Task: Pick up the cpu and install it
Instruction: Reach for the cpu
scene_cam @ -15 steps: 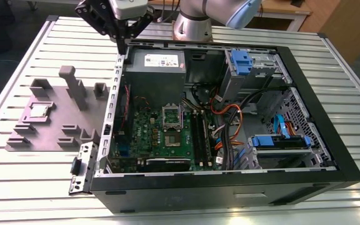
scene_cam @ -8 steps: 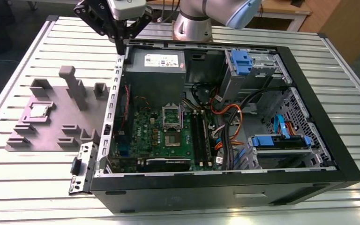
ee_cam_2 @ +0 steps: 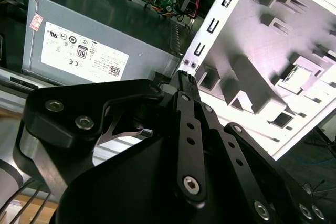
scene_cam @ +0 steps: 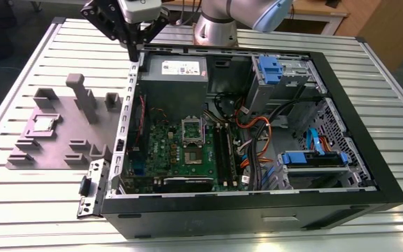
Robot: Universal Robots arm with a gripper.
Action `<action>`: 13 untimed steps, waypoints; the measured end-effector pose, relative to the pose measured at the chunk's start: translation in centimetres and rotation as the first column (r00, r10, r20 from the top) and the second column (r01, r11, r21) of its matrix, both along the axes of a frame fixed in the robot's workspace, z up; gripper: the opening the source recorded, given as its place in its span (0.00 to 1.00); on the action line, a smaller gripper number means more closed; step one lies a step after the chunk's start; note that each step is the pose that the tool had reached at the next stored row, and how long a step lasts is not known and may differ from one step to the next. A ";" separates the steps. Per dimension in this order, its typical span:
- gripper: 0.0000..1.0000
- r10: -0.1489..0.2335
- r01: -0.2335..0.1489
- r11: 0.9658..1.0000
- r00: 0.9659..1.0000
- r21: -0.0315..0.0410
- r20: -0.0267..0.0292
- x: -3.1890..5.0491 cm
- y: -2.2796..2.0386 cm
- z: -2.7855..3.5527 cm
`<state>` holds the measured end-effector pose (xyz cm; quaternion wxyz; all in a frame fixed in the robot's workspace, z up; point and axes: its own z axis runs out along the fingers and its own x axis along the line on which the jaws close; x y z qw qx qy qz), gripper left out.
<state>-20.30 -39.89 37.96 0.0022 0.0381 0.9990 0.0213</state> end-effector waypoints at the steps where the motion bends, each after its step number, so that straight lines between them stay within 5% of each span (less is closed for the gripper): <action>1: 0.11 0.000 0.000 1.000 1.000 0.000 0.000 -0.03 0.00 -0.02; 13: 0.11 0.000 0.000 1.000 1.000 0.000 -0.005 -0.40 0.00 -0.17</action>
